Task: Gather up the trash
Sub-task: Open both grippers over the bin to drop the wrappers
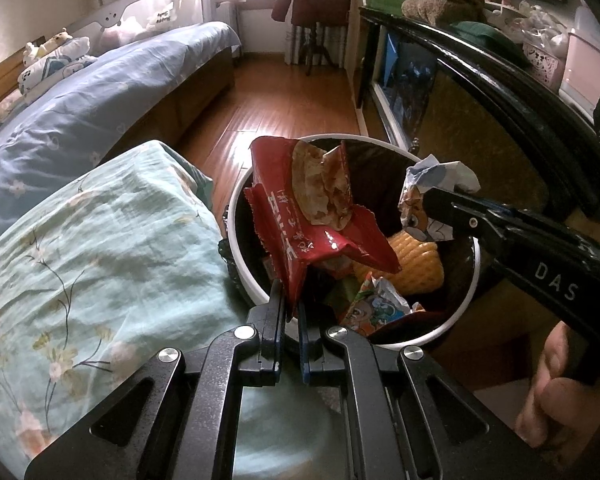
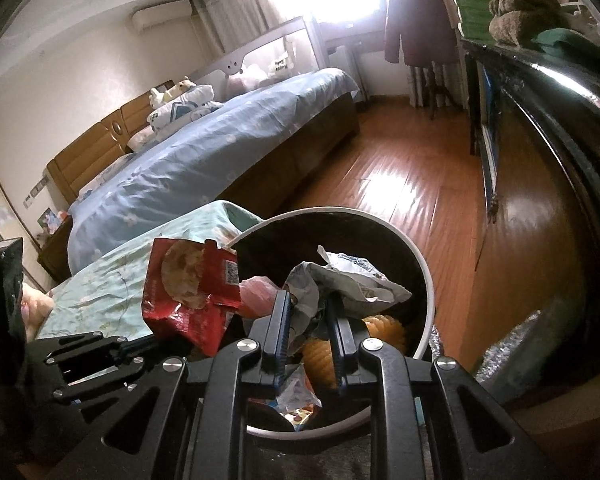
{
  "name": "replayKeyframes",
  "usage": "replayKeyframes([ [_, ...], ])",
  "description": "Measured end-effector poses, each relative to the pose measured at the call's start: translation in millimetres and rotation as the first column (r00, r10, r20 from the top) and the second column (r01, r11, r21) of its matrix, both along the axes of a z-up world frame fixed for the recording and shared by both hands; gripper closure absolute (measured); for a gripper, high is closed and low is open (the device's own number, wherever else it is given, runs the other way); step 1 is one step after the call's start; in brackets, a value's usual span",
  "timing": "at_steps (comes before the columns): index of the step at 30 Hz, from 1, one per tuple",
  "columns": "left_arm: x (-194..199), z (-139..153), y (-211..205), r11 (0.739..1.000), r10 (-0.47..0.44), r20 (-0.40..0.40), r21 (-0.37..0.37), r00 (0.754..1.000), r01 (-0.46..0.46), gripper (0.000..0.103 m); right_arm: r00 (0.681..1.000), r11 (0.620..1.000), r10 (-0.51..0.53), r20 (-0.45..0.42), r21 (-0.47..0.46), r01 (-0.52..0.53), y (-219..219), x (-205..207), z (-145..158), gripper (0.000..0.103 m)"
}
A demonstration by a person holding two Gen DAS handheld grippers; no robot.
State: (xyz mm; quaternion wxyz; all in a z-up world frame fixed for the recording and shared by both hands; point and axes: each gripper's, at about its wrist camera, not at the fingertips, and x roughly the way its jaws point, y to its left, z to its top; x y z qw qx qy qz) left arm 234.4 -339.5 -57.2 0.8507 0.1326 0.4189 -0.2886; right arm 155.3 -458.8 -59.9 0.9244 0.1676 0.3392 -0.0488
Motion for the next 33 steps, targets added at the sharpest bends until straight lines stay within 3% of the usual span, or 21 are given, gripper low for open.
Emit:
replayKeyframes([
  [21,2.9,6.2,0.9,1.000,0.004,0.013,-0.001,1.000,-0.004,0.096,1.000,1.000,-0.005,-0.012,0.015,0.005,-5.6,6.4,-2.8,0.081],
  [25,1.1,9.6,4.5,1.000,0.017,0.020,-0.002,1.000,-0.017,0.072,1.000,0.999,-0.017,-0.010,0.036,0.018,-8.7,4.6,-1.9,0.079],
  [29,-3.3,14.2,12.9,0.999,0.032,0.030,-0.015,0.999,-0.032,0.054,1.000,0.999,-0.017,-0.001,0.045,0.017,-10.5,-0.5,0.6,0.064],
  [33,-11.1,18.9,24.8,0.998,0.051,0.045,-0.027,0.998,-0.050,0.049,1.000,0.999,-0.008,0.011,0.048,0.007,-4.6,-8.5,4.8,0.056],
])
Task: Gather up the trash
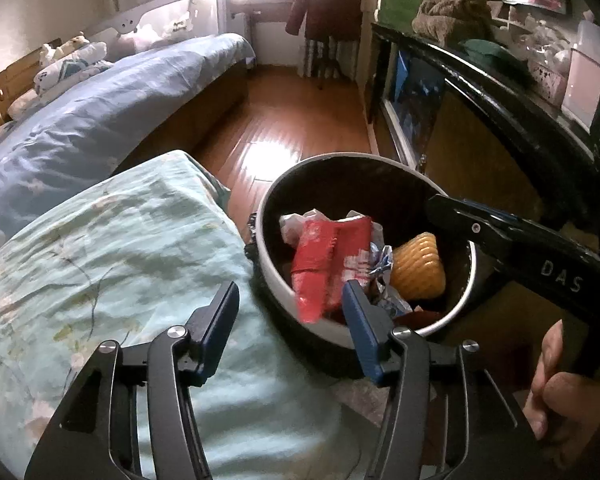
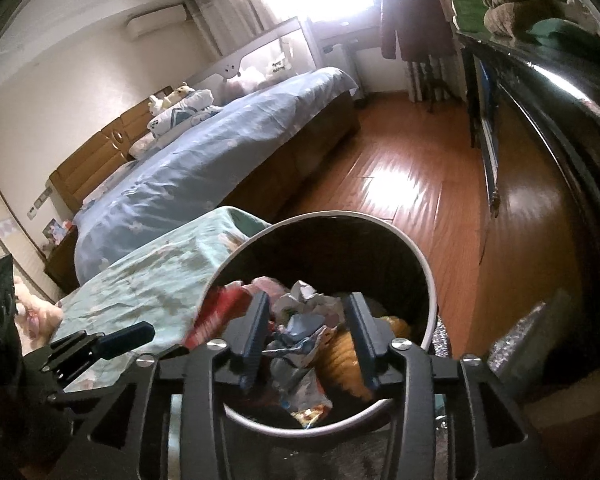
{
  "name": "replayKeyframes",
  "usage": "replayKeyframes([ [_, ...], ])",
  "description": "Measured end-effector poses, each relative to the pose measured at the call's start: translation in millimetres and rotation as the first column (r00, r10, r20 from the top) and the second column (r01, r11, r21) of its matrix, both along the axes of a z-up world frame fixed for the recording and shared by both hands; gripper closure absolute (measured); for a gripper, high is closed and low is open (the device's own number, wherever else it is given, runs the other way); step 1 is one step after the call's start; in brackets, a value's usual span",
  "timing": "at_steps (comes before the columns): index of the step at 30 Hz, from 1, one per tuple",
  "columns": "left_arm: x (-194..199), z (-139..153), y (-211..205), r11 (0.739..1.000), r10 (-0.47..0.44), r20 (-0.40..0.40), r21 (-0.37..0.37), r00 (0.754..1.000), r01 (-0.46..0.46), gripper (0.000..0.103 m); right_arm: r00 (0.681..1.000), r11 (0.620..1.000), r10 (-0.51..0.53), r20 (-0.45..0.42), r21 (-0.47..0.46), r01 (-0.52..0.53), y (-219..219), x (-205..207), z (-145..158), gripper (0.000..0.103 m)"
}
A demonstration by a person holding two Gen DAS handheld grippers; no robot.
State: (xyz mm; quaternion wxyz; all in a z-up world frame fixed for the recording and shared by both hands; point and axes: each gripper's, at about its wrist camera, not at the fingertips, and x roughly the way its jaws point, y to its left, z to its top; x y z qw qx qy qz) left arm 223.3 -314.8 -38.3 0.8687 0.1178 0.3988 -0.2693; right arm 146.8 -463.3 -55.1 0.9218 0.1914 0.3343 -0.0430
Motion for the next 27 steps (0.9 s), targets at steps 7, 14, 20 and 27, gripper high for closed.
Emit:
replayKeyframes([
  [7,-14.2,7.0,23.8,0.999,0.040,0.010,-0.034,0.999,-0.039,0.044,0.999,1.000,0.015,0.037,0.005,-0.015,12.5,-16.0,11.7,0.041],
  [14,-34.7,13.6,51.8,0.995,0.082,0.027,-0.063,0.996,-0.081,0.039,0.997,0.999,0.034,0.064,0.002,-0.035,30.1,-34.7,20.2,0.028],
  [20,-53.7,12.5,75.0,0.988,0.128,0.035,-0.091,0.991,-0.124,0.031,0.994,0.999,0.050,0.094,0.002,-0.050,46.5,-53.7,26.2,0.015],
  [27,-86.1,3.3,105.4,0.975,0.206,0.064,-0.102,0.976,-0.199,0.015,0.990,0.997,0.066,0.126,-0.047,-0.061,74.1,-82.7,26.4,0.006],
])
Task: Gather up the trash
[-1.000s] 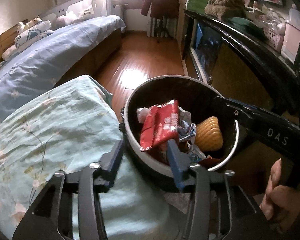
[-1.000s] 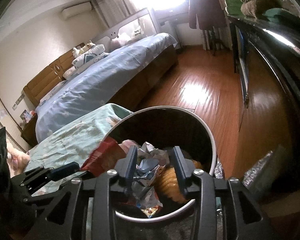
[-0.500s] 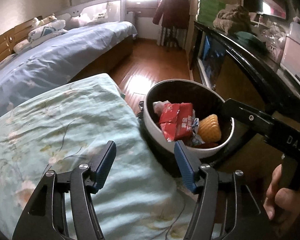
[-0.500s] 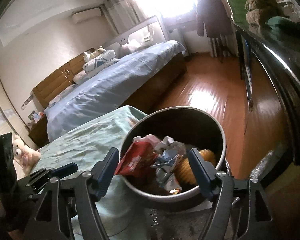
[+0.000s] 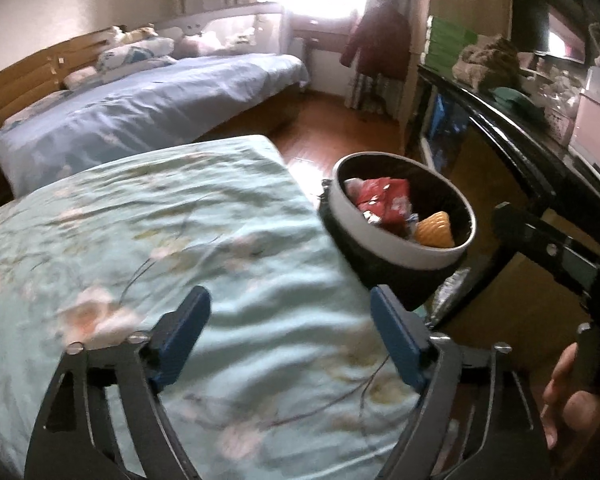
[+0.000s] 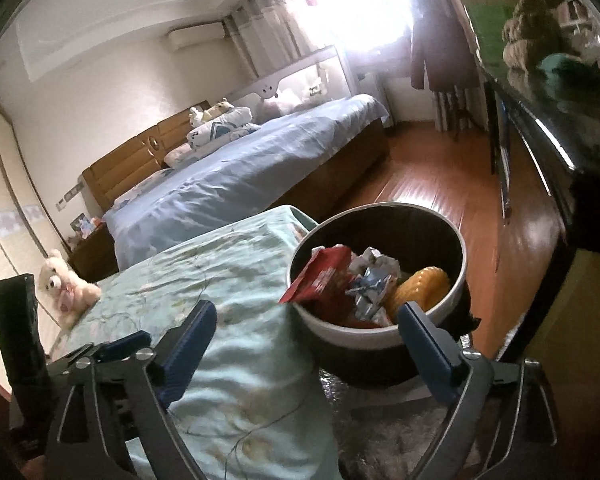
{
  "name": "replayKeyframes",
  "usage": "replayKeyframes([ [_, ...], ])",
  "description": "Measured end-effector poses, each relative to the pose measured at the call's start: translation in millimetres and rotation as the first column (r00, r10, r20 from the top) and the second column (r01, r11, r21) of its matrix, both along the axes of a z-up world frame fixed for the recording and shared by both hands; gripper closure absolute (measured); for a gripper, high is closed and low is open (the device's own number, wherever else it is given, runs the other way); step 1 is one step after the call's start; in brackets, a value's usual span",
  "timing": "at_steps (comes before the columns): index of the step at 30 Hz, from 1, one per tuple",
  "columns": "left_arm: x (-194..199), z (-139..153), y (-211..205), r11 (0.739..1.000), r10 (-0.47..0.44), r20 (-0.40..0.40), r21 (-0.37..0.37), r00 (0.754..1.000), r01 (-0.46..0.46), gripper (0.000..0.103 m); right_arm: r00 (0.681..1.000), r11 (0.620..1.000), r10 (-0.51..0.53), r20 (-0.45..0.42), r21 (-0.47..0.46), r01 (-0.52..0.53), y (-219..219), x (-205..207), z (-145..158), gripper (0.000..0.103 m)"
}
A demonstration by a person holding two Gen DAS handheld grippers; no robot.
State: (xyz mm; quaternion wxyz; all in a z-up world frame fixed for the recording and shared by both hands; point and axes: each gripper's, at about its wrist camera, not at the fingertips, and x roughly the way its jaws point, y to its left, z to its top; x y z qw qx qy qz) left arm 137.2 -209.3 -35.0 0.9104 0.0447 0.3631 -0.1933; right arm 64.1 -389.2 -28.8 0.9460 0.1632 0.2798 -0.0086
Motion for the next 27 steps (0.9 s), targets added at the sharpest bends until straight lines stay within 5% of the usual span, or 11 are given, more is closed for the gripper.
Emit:
replayKeyframes([
  [18,-70.8,22.0,80.7,0.982,0.190,0.150,-0.048,0.970,-0.185,0.000,0.994,0.995,0.056,0.089,-0.090,-0.048,60.0,-55.0,5.4,0.002],
  [23,-87.3,37.9,102.6,0.958,0.287,0.263,-0.047,0.921,-0.284,0.000,0.970,0.985,0.058,0.237,-0.169,-0.017,77.6,-76.8,39.1,0.000],
  [27,-101.9,34.8,115.9,0.942,0.331,0.350,-0.068,0.876,-0.329,0.000,0.970,0.972,0.037,0.240,-0.233,0.020,90.5,-74.0,30.9,0.000],
])
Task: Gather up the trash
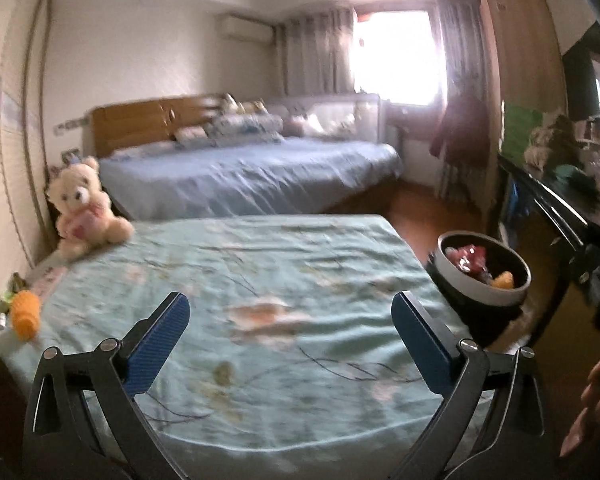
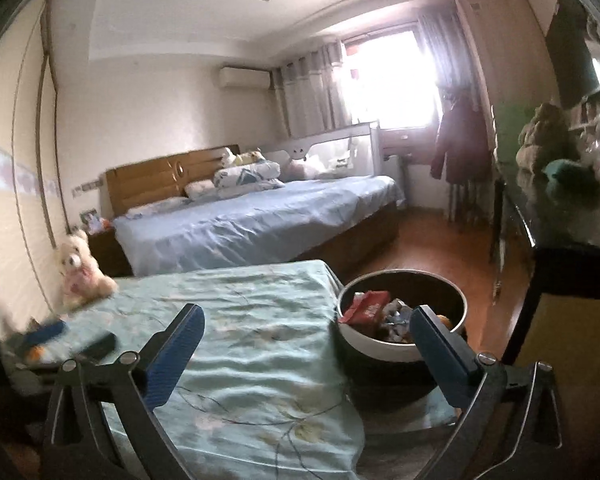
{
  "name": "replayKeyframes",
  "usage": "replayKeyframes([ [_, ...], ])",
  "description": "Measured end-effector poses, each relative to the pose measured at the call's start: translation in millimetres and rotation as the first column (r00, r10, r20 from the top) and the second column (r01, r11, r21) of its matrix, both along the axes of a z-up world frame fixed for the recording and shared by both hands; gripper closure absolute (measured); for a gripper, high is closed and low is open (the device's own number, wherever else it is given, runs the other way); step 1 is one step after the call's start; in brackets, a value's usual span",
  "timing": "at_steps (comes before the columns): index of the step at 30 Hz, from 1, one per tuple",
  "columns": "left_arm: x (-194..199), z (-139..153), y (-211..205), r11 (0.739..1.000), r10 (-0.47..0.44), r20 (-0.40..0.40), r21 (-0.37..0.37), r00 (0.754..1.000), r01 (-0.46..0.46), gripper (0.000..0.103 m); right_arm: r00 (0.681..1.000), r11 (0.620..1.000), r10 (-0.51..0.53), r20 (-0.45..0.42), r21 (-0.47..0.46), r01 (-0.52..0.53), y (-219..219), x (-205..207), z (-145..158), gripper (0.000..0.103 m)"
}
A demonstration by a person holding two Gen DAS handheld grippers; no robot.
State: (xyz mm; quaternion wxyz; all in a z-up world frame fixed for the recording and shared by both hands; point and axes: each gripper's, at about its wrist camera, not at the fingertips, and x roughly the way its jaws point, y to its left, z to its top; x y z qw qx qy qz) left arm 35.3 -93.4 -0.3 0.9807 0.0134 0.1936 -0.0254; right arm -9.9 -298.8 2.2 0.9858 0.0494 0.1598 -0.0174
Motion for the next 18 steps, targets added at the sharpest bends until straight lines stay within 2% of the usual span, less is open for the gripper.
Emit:
replayKeyframes([
  [6,-9.8,-7.3,3.4,0.998,0.040,0.062,0.037,0.997,-0.042,0.000,1.000,0.999,0.020,0.004,-0.025,-0.020,15.9,4.8,-25.1,0.000],
  [11,-12.7,-10.4,5.1,0.998,0.040,0.070,0.036,0.997,-0.043,0.000,0.999,0.998,0.037,0.005,-0.047,-0.037,25.5,6.0,-33.3,0.000],
  [18,-9.9,-14.4,4.3,0.998,0.040,0.047,0.056,0.998,-0.042,0.000,0.999,0.998,0.048,-0.002,-0.030,-0.048,26.3,8.2,-36.3,0.000],
])
